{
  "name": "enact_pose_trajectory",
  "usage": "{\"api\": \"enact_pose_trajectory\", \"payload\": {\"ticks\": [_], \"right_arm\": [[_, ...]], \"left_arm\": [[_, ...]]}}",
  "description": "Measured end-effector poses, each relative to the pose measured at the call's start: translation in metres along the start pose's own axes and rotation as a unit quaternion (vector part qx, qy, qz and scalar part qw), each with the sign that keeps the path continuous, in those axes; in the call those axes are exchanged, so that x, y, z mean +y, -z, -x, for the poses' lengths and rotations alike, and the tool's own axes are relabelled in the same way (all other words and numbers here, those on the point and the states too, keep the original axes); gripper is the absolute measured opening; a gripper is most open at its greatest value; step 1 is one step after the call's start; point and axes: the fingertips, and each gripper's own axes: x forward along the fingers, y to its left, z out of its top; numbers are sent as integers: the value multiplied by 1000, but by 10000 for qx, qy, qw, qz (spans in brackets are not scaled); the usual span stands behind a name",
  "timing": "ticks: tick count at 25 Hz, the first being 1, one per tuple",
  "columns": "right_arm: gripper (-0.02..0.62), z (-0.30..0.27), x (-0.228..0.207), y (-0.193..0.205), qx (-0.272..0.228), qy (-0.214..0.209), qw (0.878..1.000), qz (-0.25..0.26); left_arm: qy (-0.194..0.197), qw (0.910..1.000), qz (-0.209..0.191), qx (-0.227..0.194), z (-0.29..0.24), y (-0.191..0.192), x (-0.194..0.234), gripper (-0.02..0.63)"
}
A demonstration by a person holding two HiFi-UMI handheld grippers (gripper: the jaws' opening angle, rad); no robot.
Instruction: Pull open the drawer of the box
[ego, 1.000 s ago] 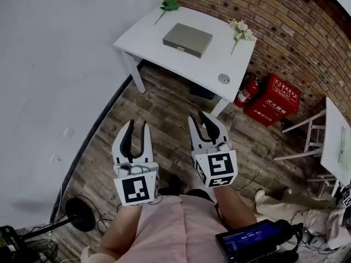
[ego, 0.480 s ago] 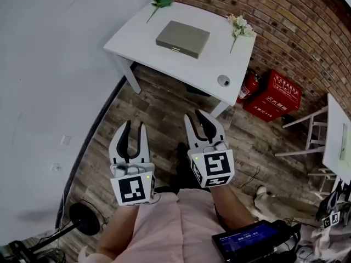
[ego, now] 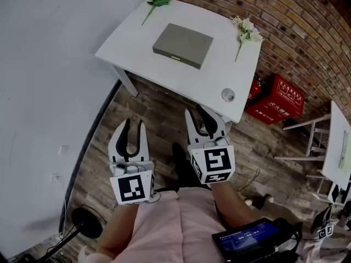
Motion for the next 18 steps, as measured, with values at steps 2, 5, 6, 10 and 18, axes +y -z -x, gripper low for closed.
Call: {"api": "enact_pose_trajectory", "payload": {"ticks": [2,5,6,10,18], "right_arm": [[103,-20,-10,-1,82,33,10000,-19],[103,-48,-22,1,211,50,9998,-52],[103,-57,-26,2,260,47,9996,-61],[101,-86,-44,6,422,42,9991,-79],[101,-140,-82,2,480,-47,9988,-115]], "left_arm": [[61,10000,1,45,-22,0,3,124],[118,9998,16,175,-52,4,10,124],[142,9997,54,175,-62,4,11,124],[197,9995,81,249,-102,6,14,124],[147,9997,-42,206,-170,-1,16,124]]}}
